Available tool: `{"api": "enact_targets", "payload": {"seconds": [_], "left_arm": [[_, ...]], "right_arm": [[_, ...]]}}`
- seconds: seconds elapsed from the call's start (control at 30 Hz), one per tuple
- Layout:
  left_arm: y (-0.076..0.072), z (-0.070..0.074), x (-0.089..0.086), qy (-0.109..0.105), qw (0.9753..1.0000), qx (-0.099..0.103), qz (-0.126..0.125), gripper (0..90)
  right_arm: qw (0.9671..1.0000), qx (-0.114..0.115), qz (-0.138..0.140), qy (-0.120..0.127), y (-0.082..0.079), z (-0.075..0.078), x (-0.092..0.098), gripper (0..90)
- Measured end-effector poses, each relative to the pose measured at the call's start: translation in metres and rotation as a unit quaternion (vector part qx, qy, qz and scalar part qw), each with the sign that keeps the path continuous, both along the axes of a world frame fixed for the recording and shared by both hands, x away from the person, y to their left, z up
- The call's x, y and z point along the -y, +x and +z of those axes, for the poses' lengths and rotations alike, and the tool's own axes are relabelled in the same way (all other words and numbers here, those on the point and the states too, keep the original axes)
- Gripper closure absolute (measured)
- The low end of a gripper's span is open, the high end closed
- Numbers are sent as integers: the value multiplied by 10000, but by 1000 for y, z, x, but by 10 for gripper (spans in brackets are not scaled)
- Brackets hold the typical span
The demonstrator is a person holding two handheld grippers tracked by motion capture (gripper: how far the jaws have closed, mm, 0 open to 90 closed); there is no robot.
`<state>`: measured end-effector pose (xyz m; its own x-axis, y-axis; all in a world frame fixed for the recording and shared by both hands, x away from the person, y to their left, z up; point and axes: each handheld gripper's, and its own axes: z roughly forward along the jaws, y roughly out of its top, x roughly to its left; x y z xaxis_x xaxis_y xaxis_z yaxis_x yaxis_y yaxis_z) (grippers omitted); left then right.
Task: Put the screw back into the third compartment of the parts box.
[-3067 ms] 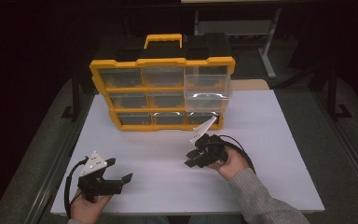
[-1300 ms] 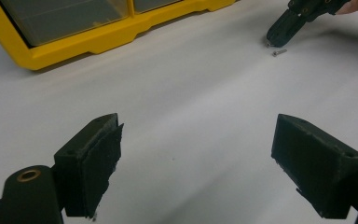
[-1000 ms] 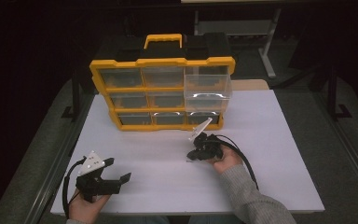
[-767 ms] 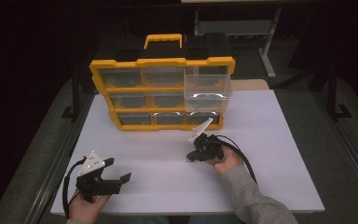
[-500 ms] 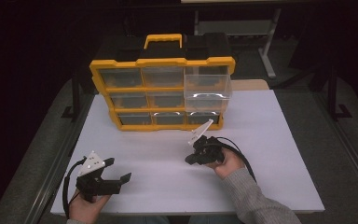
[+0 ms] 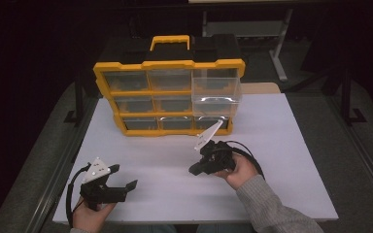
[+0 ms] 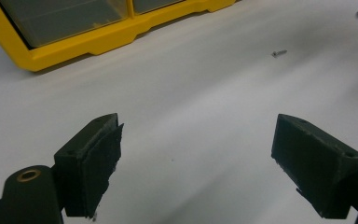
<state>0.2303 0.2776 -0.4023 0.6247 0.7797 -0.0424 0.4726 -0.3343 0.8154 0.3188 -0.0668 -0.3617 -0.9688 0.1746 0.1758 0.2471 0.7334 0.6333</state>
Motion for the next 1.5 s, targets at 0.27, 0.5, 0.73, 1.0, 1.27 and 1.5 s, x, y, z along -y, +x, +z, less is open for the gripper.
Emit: {"api": "enact_targets", "payload": {"seconds": [0.27,0.5,0.73,1.0,1.27,1.5], "left_arm": [[0,0,0,-13,10000,45,-7,156],[1,1,-1,29,10000,75,-30,156],[1,0,-1,-59,10000,70,14,155],[0,0,0,-116,9999,48,61,156],[-1,1,-1,-103,9999,37,57,155],[-1,2,-1,-82,9999,53,36,156]], "right_arm": [[9998,-12,147,98,-7,32,-1,868],[9996,62,231,154,-11,65,2,868],[9996,121,176,205,-14,101,10,868],[9989,330,212,266,-7,144,19,868],[9983,493,53,317,2,179,28,869],[9981,484,-190,319,23,205,35,869]]}}
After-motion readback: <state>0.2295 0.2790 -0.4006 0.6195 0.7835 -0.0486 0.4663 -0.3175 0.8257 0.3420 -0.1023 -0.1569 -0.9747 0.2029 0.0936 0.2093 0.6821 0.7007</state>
